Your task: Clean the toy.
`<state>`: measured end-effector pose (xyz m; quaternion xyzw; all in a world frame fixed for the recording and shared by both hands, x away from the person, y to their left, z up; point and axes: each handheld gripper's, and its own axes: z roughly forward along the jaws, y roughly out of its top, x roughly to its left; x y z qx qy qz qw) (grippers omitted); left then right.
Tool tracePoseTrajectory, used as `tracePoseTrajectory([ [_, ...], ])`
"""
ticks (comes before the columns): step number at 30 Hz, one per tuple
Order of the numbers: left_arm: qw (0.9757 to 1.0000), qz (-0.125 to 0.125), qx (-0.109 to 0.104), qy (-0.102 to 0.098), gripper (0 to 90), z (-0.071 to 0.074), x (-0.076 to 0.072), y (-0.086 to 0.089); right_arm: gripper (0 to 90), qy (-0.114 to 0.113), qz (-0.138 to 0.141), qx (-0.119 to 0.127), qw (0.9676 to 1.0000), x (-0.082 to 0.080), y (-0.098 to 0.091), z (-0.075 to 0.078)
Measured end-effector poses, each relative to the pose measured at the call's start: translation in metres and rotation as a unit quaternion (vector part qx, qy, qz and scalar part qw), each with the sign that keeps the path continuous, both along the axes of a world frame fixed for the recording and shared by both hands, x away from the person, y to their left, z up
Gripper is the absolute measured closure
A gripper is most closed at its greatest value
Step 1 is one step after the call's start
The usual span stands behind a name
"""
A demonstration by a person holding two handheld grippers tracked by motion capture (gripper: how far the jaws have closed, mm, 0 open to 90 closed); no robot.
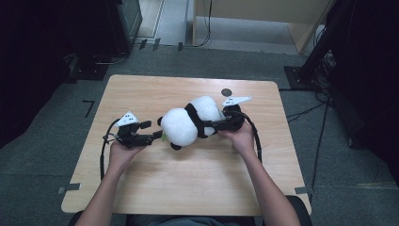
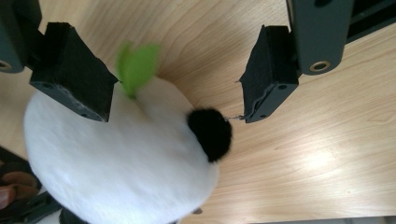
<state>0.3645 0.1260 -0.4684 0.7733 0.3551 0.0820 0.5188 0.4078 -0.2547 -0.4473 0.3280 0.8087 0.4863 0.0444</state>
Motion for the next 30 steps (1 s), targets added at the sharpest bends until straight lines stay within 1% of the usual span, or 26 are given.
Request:
tracePoseTrajectory([
  [1, 1.0000, -0.009, -0.003, -0.001, 25.2, 0.000, 0.000, 0.000, 38.1, -0.002, 0.019, 0.000, 0.9998, -0.001, 0.001, 0.000],
  [2, 0.9997, -0.023, -0.005, -0.003, 25.1, 0.000, -0.001, -0.001, 38.1, -0.001, 0.030, 0.001, 0.9996, -0.001, 0.003, 0.001],
  [4, 0.9987, -0.050, -0.002, -0.014, 25.0, -0.002, -0.003, -0.003, 38.0, 0.003, 0.051, -0.001, 0.9987, -0.001, 0.006, 0.003],
  [6, 0.9976, -0.065, -0.006, -0.025, 22.8, -0.003, -0.004, -0.004, 37.5, 0.000, 0.064, 0.001, 0.9980, -0.001, 0.007, 0.004],
  [7, 0.9971, -0.070, -0.008, -0.029, 19.4, -0.004, -0.004, -0.005, 37.2, 0.002, 0.068, 0.004, 0.9977, -0.001, 0.007, 0.004],
  [9, 0.9958, -0.087, -0.013, -0.026, 13.8, -0.005, -0.004, -0.009, 36.4, 0.005, 0.074, 0.009, 0.9972, -0.001, 0.009, 0.003],
  [10, 0.9943, -0.103, -0.005, -0.027, 9.4, -0.006, -0.005, -0.012, 35.4, 0.004, 0.079, 0.008, 0.9968, -0.002, 0.011, 0.002],
  [11, 0.9932, -0.113, 0.000, -0.027, 6.4, -0.007, -0.005, -0.015, 34.8, 0.001, 0.085, 0.007, 0.9964, -0.002, 0.014, 0.001],
  [12, 0.9916, -0.125, 0.012, -0.030, 4.7, -0.009, -0.007, -0.019, 33.8, 0.001, 0.087, 0.004, 0.9962, -0.002, 0.016, 0.001],
  [13, 0.9898, -0.136, 0.028, -0.034, 2.6, -0.010, -0.008, -0.024, 32.7, -0.004, 0.088, -0.002, 0.9961, -0.002, 0.019, 0.000],
  [14, 0.9877, -0.147, 0.039, -0.035, 2.6, -0.011, -0.010, -0.029, 32.7, -0.006, 0.088, -0.005, 0.9961, -0.003, 0.022, -0.001],
  [15, 0.9862, -0.155, 0.045, -0.038, 2.6, -0.012, -0.012, -0.033, 32.7, -0.010, 0.090, -0.010, 0.9958, -0.003, 0.025, -0.003],
  [16, 0.9847, -0.163, 0.047, -0.041, 2.5, -0.013, -0.013, -0.036, 32.8, -0.015, 0.091, -0.011, 0.9957, -0.004, 0.027, -0.004],
  [18, 0.9825, -0.178, 0.035, -0.041, 2.6, -0.012, -0.014, -0.041, 33.0, -0.020, 0.092, -0.009, 0.9955, -0.004, 0.030, -0.004],
  [19, 0.9820, -0.182, 0.028, -0.043, 2.6, -0.012, -0.014, -0.042, 33.3, -0.019, 0.092, -0.006, 0.9956, -0.004, 0.031, -0.004],
  [20, 0.9820, -0.182, 0.022, -0.044, 2.6, -0.012, -0.015, -0.043, 33.4, -0.017, 0.091, -0.004, 0.9957, -0.004, 0.032, -0.004],
  [22, 0.9830, -0.180, 0.016, -0.033, 2.6, -0.012, -0.013, -0.043, 33.6, -0.015, 0.087, -0.001, 0.9961, -0.003, 0.033, -0.005],
  [23, 0.9833, -0.179, 0.016, -0.027, 2.7, -0.013, -0.013, -0.044, 33.5, -0.015, 0.084, 0.000, 0.9963, -0.003, 0.033, -0.006],
  [24, 0.9833, -0.179, 0.021, -0.025, 2.8, -0.013, -0.012, -0.045, 33.5, -0.013, 0.080, -0.001, 0.9967, -0.003, 0.034, -0.006],
  [26, 0.9835, -0.177, 0.029, -0.020, 6.4, -0.012, -0.013, -0.047, 33.5, -0.018, 0.078, -0.006, 0.9968, -0.003, 0.037, -0.008],
  [27, 0.9837, -0.176, 0.031, -0.013, 7.9, -0.012, -0.012, -0.047, 33.5, -0.019, 0.074, -0.009, 0.9970, -0.004, 0.039, -0.008],
  [28, 0.9841, -0.175, 0.028, -0.007, 8.6, -0.013, -0.012, -0.047, 33.5, -0.022, 0.073, -0.012, 0.9970, -0.003, 0.040, -0.008],
  [29, 0.9843, -0.174, 0.025, -0.004, 10.3, -0.012, -0.012, -0.046, 33.5, -0.020, 0.073, -0.013, 0.9971, -0.003, 0.040, -0.008],
  [30, 0.9852, -0.170, 0.022, -0.007, 13.4, -0.012, -0.013, -0.046, 33.5, -0.020, 0.073, -0.012, 0.9971, -0.003, 0.040, -0.008],
])
